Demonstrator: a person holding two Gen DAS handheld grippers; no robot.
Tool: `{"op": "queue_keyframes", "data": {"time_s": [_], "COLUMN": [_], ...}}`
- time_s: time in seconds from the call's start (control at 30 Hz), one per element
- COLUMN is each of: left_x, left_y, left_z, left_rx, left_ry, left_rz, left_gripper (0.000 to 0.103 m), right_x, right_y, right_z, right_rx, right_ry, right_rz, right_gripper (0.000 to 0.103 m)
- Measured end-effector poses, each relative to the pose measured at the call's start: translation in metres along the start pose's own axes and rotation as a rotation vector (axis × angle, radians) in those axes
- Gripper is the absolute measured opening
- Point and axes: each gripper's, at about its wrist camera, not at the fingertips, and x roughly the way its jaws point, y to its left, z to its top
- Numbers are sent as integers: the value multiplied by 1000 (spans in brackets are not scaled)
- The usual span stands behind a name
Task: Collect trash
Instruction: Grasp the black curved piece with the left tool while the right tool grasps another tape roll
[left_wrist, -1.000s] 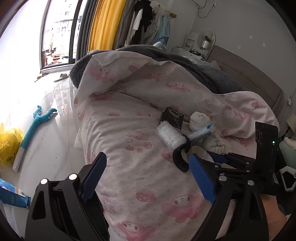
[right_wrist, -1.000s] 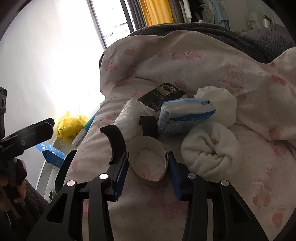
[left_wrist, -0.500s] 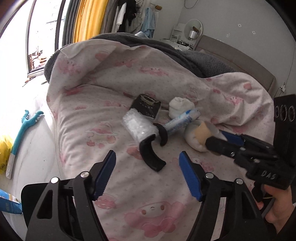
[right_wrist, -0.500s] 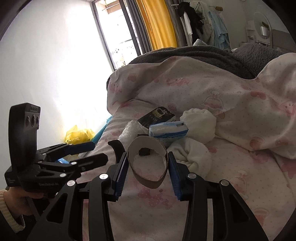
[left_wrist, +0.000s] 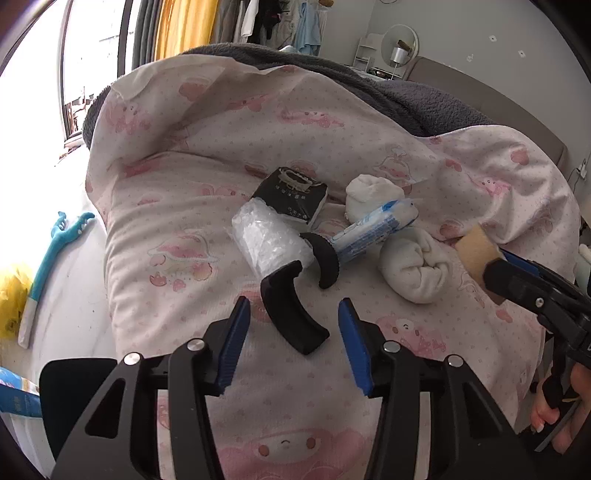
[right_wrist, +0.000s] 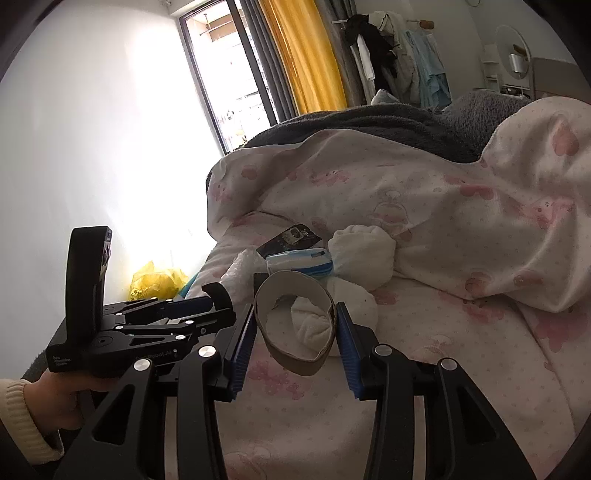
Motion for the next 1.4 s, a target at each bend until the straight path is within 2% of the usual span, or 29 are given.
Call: {"op": "queue_keyframes", "data": {"time_s": [0.33, 0.47, 0.6, 1.03, 1.4], "left_x": [13, 14, 9, -6, -24], "left_y": [10, 14, 19, 29, 42], "left_z": [4, 1, 1, -10, -19], "left_rx": [-62, -63, -74, -36, 24], "left_ry": [23, 31, 37, 71, 63], "left_rz": [5, -17, -44, -64, -43], "left_gripper": [36, 26, 21, 15, 13], "right_x": [-6, -5, -2, 11, 33], "right_y": [-8, -7, 1, 34, 72], "right_z": [-2, 0, 4, 16, 27], "right_rx": [7, 2, -3, -29, -58], "right_ry": [-1, -6, -13, -16, -10], "right_rz": [-12, -12, -5, 6, 48], "right_gripper": [43, 43, 43, 43, 43]}}
